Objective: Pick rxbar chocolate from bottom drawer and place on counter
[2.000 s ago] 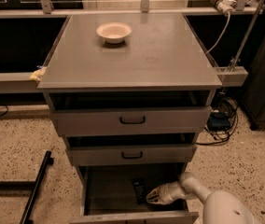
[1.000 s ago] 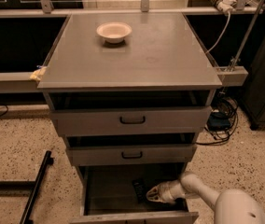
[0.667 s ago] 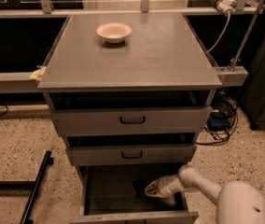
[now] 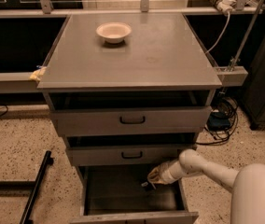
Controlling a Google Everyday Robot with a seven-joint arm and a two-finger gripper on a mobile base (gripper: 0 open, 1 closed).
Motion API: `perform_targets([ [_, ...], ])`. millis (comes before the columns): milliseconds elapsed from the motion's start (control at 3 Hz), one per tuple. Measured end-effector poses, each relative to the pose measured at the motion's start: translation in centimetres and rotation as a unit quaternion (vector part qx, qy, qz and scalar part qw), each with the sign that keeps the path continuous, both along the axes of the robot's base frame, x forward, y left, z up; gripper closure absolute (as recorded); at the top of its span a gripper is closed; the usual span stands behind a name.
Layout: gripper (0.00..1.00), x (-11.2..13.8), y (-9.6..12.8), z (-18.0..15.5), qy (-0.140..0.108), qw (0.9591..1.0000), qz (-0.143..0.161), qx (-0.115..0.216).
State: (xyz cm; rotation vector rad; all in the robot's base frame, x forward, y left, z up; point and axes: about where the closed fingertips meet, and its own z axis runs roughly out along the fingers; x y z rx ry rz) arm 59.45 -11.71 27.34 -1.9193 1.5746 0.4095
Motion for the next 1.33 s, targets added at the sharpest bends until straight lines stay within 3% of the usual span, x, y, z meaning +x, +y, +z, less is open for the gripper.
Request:
perform_targets([
  [333, 1.00, 0.7, -1.5, 5.6, -0.022, 0.9991, -0.020, -0.031],
  [1000, 1.00, 0.8, -3.0, 16.0, -0.067, 0.9916, -0.052, -0.098],
  [1333, 1.00, 0.3, -2.9, 16.8, -0.067, 0.9914, -0.051, -0.100],
])
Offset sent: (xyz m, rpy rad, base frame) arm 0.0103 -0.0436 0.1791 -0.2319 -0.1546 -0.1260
